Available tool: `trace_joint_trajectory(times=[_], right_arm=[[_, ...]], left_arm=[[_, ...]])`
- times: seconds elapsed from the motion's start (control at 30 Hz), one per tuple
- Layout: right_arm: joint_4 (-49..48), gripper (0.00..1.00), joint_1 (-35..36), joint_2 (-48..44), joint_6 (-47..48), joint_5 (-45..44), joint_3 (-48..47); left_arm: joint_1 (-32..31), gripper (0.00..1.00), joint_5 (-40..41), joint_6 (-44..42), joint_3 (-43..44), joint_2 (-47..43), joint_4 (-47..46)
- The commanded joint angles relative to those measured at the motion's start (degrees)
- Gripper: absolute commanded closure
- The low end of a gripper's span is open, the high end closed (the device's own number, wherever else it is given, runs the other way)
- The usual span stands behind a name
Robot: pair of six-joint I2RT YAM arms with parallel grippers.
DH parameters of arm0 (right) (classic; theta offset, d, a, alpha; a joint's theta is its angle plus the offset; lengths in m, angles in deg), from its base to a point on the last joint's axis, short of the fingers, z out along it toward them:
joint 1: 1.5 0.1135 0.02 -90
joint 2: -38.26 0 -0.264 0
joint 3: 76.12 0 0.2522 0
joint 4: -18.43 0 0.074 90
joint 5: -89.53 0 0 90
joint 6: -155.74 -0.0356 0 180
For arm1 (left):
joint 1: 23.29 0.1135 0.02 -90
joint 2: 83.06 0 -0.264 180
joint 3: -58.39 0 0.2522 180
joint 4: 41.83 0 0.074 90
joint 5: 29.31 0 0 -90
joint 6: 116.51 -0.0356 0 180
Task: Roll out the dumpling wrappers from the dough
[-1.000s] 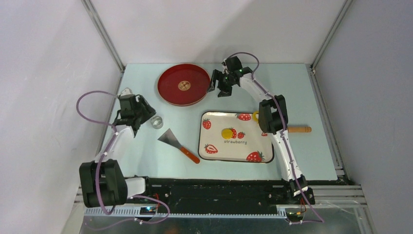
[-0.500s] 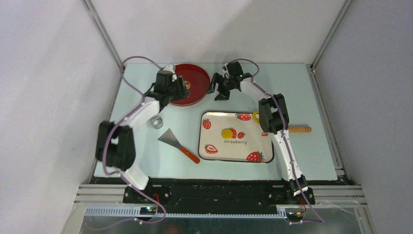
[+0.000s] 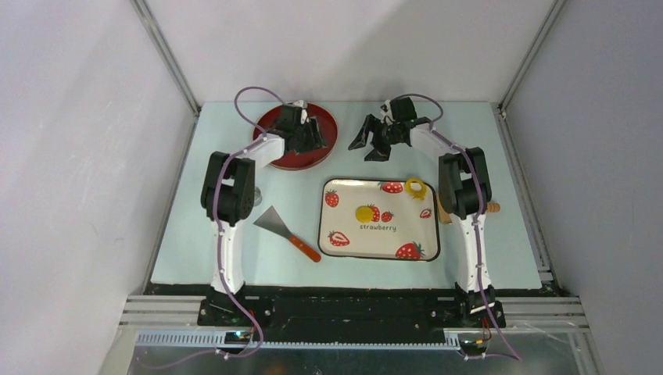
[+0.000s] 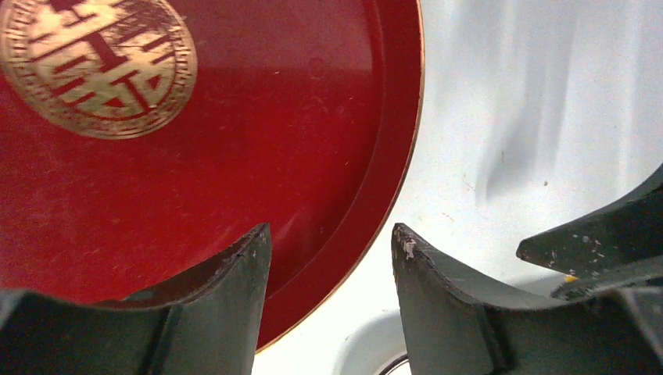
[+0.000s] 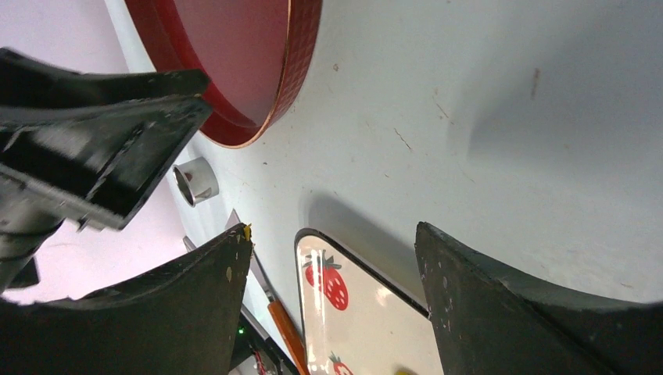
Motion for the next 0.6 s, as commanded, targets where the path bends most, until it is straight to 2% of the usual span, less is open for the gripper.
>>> trace_joint_trajectory(times=[0.0,0.07,0.33,0.57], right_arm=[[-2.31,0.19,-1.02,-3.74,1.55,1.83,1.27],[-2.20,0.19,-1.43,-3.34,1.68,1.77,1.38],[-2.03,0.19,-3.01,-1.96,2.05,1.68,1.06],[-0.62,0.19,-4.36,-0.16,3.04,1.17,0.01]], left_arm=[[-0.42,0.39,-8.29,3.48,5.99,4.27,-0.94],[-1.20,0.40,-12.50,4.35,7.69,7.31,-0.83],[-5.17,0.41,-19.13,6.26,12.11,11.09,-1.04],[-9.27,0.42,-21.75,5.51,12.72,10.58,-2.40]])
